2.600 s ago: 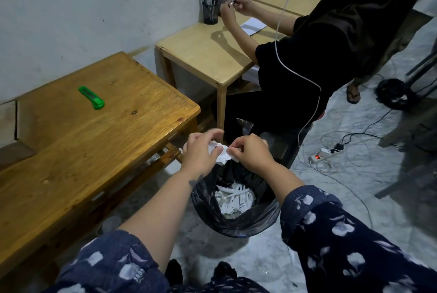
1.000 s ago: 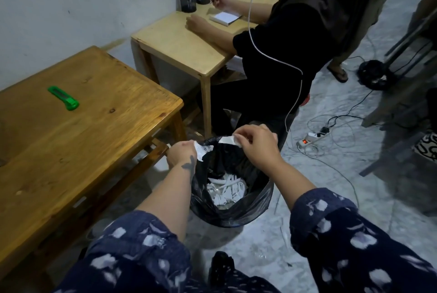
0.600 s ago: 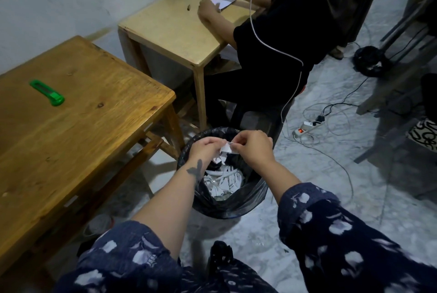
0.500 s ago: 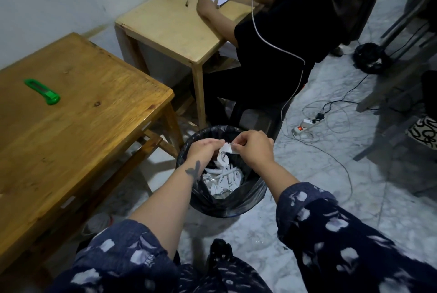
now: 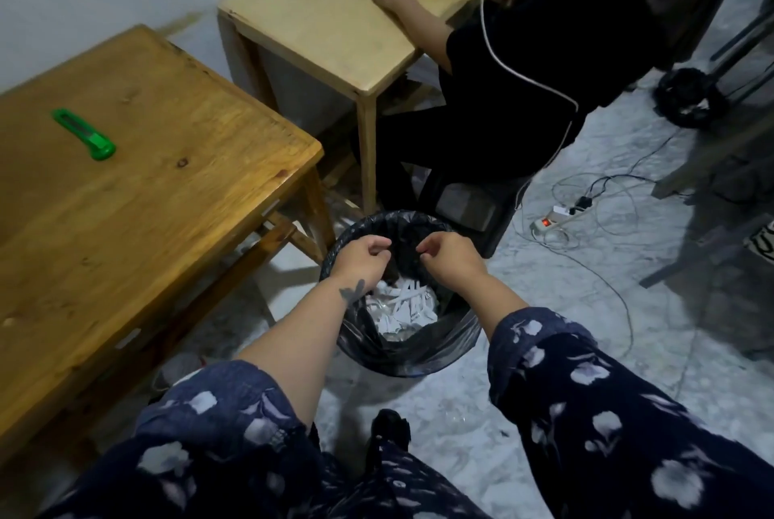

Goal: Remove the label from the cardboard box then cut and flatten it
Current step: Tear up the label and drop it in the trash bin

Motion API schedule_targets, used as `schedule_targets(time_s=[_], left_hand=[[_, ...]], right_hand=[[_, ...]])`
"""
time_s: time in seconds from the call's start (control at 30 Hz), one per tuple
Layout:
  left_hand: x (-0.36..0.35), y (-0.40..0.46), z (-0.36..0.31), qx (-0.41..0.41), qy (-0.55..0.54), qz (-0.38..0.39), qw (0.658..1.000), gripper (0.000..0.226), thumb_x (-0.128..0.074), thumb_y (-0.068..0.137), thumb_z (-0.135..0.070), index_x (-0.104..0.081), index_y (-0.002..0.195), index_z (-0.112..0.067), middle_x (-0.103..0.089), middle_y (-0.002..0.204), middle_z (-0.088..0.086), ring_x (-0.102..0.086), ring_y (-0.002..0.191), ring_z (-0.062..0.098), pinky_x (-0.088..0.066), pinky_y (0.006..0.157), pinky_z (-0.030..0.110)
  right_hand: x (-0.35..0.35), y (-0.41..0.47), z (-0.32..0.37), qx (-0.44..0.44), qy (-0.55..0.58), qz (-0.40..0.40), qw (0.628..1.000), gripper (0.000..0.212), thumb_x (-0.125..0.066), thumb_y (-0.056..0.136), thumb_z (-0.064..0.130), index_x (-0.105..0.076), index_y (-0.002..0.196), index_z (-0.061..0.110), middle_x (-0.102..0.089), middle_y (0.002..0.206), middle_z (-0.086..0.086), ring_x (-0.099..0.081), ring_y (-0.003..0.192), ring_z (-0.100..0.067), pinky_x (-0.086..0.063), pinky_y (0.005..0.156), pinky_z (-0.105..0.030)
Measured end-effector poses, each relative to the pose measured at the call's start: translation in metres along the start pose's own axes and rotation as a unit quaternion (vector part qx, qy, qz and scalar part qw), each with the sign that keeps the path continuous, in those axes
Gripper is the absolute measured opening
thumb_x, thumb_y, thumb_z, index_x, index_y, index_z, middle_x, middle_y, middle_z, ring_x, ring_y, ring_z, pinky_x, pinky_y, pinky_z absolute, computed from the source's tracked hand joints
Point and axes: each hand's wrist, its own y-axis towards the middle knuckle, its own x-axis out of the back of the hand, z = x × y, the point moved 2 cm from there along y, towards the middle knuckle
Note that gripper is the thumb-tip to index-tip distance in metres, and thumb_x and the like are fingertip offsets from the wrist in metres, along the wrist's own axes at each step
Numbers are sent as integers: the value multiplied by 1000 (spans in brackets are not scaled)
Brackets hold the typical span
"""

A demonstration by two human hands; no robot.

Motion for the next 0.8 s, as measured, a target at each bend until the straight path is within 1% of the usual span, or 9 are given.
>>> schedule_targets(time_s=[0.07, 0.17, 0.3, 0.37, 0.5, 0.53, 0.6, 0.67, 0.8], left_hand=[[20, -5, -8, -11, -14, -11, 1000, 27, -52, 97, -20, -61, 122, -21, -62, 122, 1, -56, 114, 18, -41, 86, 24], [57, -17, -19, -24, -39, -49, 998, 23, -53, 96, -20, -64, 117, -20, -64, 118, 3, -57, 109, 17, -44, 92, 28], [117, -34, -16, -25, -62, -135, 989, 22, -53, 96, -22, -66, 114, -22, -64, 109, -2, -57, 94, 12, -43, 79, 23], [148, -45, -5, -13, -77, -184, 980, 19, -54, 95, -23, -67, 108, -25, -65, 103, -3, -58, 87, 14, -46, 73, 25], [207, -64, 29, 16, -93, -255, 962, 15, -54, 93, -23, -64, 95, -32, -69, 111, 1, -62, 101, 19, -52, 86, 33], [223, -67, 38, 24, -95, -274, 957, 15, -53, 93, -22, -65, 96, -31, -69, 111, 0, -62, 101, 19, -52, 86, 34], [254, -73, 57, 38, -92, -309, 946, 18, -52, 94, -23, -67, 102, -29, -69, 110, -3, -62, 95, 18, -51, 78, 30], [286, -74, 77, 54, -83, -338, 936, 20, -51, 95, -23, -67, 106, -27, -68, 110, -4, -61, 90, 18, -44, 70, 25], [346, -77, 112, 78, -61, -389, 916, 23, -49, 97, -21, -65, 112, -24, -65, 118, -2, -58, 93, 14, -39, 69, 22]], right_hand=[[4, 1, 22, 32, -8, 13, 999, 9, -56, 88, 26, -61, 86, 33, -68, 97, 1, -64, 87, -19, -53, 79, -35], [11, 1, 65, 95, -16, 15, 995, 12, -56, 88, 27, -66, 92, 30, -69, 103, -1, -63, 96, -20, -52, 83, -34], [10, -1, 134, 173, -33, 30, 984, 19, -55, 88, 25, -70, 99, 25, -69, 106, -1, -62, 100, -21, -50, 84, -32], [2, -3, 169, 213, -46, 39, 975, 20, -54, 87, 25, -70, 98, 24, -70, 106, -2, -62, 100, -22, -49, 83, -31], [-30, -8, 237, 263, -70, 76, 959, 18, -52, 90, 27, -67, 100, 25, -66, 103, -4, -61, 97, -23, -48, 78, -30], [-40, -9, 254, 275, -76, 82, 955, 17, -52, 90, 28, -67, 99, 26, -66, 105, -4, -61, 97, -23, -49, 80, -32], [-59, -9, 288, 295, -83, 93, 947, 17, -52, 91, 28, -67, 99, 27, -66, 105, -4, -61, 97, -22, -50, 83, -33], [-78, -7, 321, 310, -96, 100, 940, 16, -52, 90, 28, -67, 97, 27, -67, 104, -4, -61, 93, -22, -49, 78, -30], [-112, 4, 380, 321, -111, 103, 935, 13, -51, 91, 26, -64, 89, 29, -68, 100, -3, -59, 77, -19, -49, 70, -29]])
